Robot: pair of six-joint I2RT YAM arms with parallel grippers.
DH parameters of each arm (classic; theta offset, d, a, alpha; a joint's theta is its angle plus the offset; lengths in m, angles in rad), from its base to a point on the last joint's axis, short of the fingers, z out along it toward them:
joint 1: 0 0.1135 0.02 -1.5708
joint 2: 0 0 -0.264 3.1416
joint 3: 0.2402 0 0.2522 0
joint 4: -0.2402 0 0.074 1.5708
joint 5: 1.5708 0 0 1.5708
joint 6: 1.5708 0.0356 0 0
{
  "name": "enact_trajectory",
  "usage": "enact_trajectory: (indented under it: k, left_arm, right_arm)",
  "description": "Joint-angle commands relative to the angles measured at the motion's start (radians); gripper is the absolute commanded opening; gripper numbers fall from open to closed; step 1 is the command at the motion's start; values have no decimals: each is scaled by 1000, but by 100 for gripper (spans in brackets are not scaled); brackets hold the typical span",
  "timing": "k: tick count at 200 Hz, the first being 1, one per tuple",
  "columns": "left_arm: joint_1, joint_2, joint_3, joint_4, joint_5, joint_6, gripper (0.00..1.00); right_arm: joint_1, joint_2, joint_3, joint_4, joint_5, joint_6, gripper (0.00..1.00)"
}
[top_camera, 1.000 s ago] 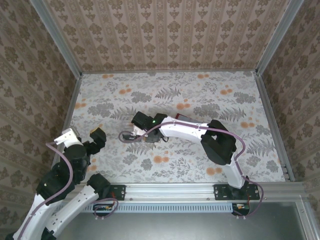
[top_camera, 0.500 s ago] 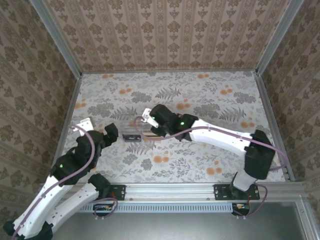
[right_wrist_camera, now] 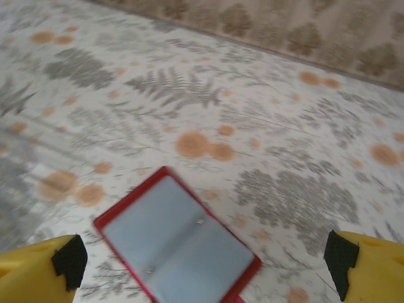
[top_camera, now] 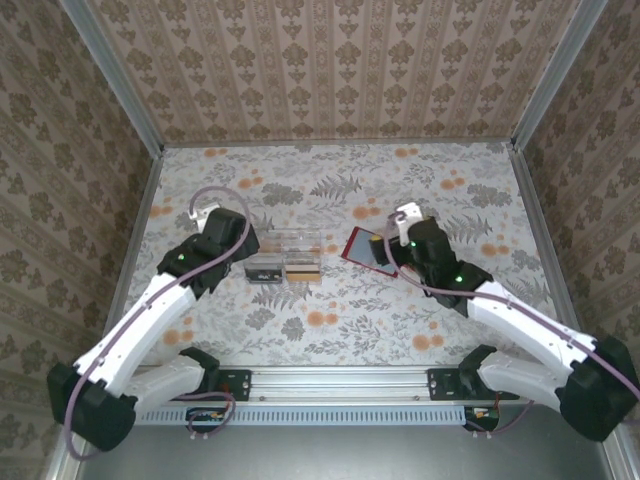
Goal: Take the credit cards out of the card holder
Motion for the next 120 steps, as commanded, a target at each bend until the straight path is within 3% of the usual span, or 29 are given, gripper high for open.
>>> enact_trajectory:
  k: [1, 47, 72, 89, 120]
  left_arm:
    - [101, 62, 36, 63, -21, 82, 100]
    - [374, 162, -64, 277, -45, 233, 100]
    - [519, 243, -91, 364, 87, 296, 100]
    - [551, 270, -153, 507, 93, 311, 100]
    - [531, 365, -235, 749, 32, 386, 100]
  right_arm:
    - [-72, -55, -50, 112, 85, 103, 100]
    - [-189, -17, -69, 124, 242, 96, 100]
    - [-283, 22, -123, 228, 221, 87, 100]
    - [-332, 73, -129, 269, 234, 103, 100]
    - [-391, 200, -124, 379, 260, 87, 100]
